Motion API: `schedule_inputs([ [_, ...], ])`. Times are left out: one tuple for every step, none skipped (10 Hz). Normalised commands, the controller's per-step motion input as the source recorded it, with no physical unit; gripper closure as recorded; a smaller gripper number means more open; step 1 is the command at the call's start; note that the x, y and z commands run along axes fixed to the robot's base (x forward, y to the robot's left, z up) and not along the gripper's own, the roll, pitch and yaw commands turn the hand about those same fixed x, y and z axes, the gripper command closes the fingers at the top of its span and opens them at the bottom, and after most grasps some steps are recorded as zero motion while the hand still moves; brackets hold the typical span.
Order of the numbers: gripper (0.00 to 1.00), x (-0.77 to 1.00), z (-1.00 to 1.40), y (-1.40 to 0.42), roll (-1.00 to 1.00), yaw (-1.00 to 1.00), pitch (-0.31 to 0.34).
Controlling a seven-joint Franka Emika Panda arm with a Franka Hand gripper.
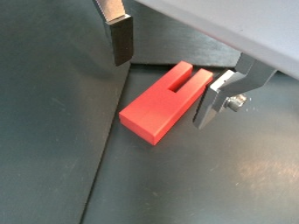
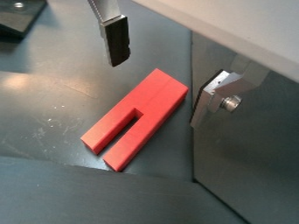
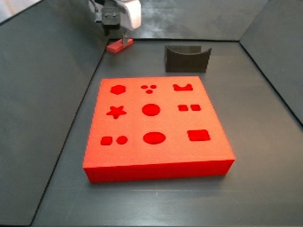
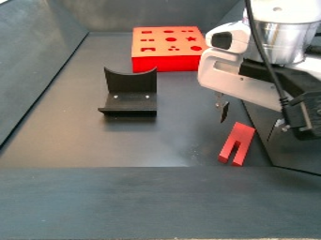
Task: Pick up the double-square object. Move up. Place the double-square object on the fixture. Regrasp the double-square object. Move to above the board. Insert the double-square object.
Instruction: Pick up the double-square object.
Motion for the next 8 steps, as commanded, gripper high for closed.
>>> schedule_inputs([
  [0.00, 0.00, -1.00, 0.01, 0.00, -0.45, 0.000],
  [0.00, 0.00, -1.00, 0.01, 0.00, -0.44, 0.000],
  [0.00, 0.00, -1.00, 0.01, 0.00, -0.44, 0.000],
  [0.00, 0.00, -1.00, 0.02, 0.00, -0.43, 0.000],
  [0.00, 0.00, -1.00, 0.02, 0.01, -0.43, 0.000],
  [0.00, 0.00, -1.00, 0.02, 0.00, -0.43, 0.000],
  [0.00, 0.00, -1.00, 0.02, 0.00, -0.42, 0.000],
  [0.00, 0.00, -1.00, 0.02, 0.00, -0.42, 0.000],
])
